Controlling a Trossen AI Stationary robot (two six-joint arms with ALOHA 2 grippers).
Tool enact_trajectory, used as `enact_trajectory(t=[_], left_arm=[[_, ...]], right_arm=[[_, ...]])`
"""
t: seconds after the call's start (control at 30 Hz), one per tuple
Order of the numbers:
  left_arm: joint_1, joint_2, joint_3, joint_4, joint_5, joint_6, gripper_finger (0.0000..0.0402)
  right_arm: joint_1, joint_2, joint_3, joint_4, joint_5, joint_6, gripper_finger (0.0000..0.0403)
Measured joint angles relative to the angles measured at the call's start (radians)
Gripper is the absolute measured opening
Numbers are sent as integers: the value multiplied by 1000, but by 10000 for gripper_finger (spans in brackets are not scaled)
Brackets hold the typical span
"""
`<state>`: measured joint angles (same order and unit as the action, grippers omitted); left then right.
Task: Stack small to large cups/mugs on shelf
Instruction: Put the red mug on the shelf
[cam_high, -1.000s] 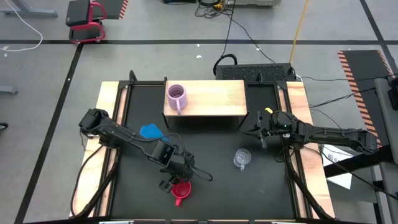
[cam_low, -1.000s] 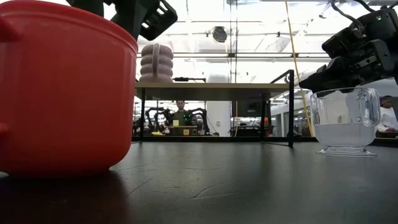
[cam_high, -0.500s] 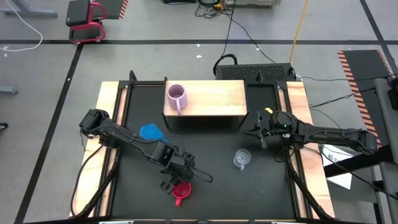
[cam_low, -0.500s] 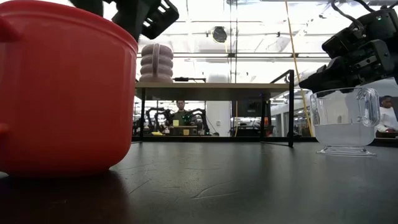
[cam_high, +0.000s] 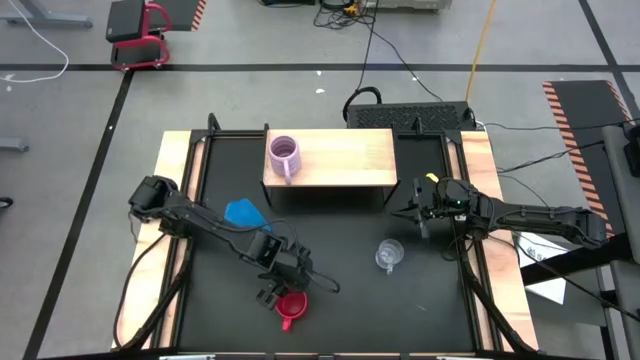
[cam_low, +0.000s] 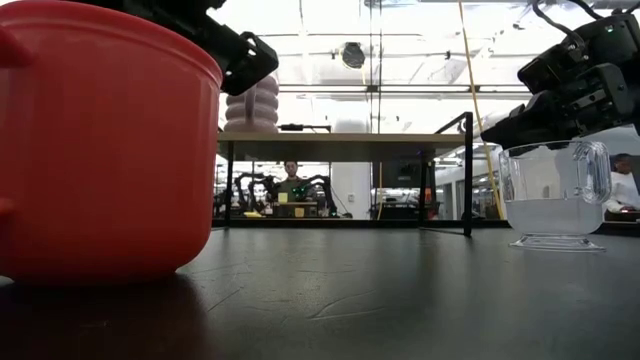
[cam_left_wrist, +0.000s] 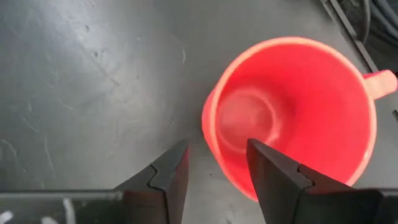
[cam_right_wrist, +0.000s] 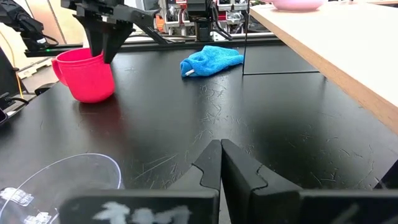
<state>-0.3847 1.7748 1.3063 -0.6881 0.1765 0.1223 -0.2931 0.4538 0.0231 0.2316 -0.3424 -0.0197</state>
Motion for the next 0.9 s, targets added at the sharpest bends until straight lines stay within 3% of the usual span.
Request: enact_trajectory(t=[0.4, 0.8, 0.9], left_arm=[[3, 0, -3, 9, 7, 17, 156], [3, 0, -3, 13, 8, 54, 22], [3, 0, -3, 17, 9, 60, 10]], right_arm=[[0, 0, 0, 0, 0, 7, 0], [0, 0, 0, 0, 0, 7, 0], [0, 0, 0, 0, 0, 7, 0]])
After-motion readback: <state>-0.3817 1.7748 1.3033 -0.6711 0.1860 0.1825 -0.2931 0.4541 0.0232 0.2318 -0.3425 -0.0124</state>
